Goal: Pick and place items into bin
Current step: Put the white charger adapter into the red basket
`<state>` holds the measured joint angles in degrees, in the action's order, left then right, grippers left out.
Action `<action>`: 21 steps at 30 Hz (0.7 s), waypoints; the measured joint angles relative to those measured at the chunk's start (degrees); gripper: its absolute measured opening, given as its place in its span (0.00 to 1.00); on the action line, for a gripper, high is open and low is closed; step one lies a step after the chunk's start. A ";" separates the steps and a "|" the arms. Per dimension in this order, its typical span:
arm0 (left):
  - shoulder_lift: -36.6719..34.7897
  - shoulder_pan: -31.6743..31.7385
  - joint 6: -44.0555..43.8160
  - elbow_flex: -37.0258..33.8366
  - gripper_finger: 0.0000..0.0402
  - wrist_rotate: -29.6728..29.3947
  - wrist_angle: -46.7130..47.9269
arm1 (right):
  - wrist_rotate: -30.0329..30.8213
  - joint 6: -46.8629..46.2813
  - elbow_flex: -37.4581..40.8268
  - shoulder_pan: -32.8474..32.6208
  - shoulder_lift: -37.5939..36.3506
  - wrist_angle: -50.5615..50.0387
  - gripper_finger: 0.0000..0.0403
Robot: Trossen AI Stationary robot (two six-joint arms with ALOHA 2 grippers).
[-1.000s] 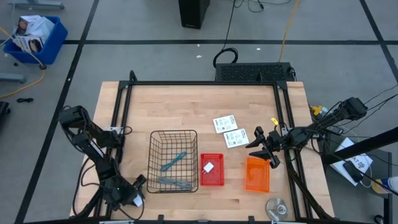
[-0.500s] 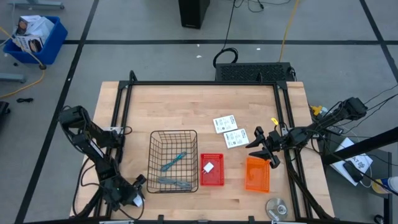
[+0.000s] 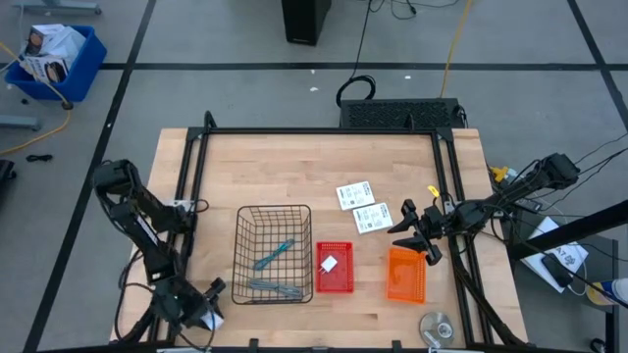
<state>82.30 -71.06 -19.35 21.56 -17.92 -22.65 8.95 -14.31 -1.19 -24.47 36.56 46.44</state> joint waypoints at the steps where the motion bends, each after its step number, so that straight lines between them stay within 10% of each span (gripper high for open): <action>1: -1.01 -0.21 0.22 0.02 0.51 -0.41 0.14 | 0.00 0.01 -0.01 0.00 0.00 0.00 0.38; 21: -16.55 0.36 20.99 0.04 0.49 -15.01 -4.21 | 0.00 0.00 -0.02 0.00 -0.01 0.00 0.38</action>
<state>65.74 -70.69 1.63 21.61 -32.93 -26.85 8.95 -14.31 -1.21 -24.47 36.55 46.44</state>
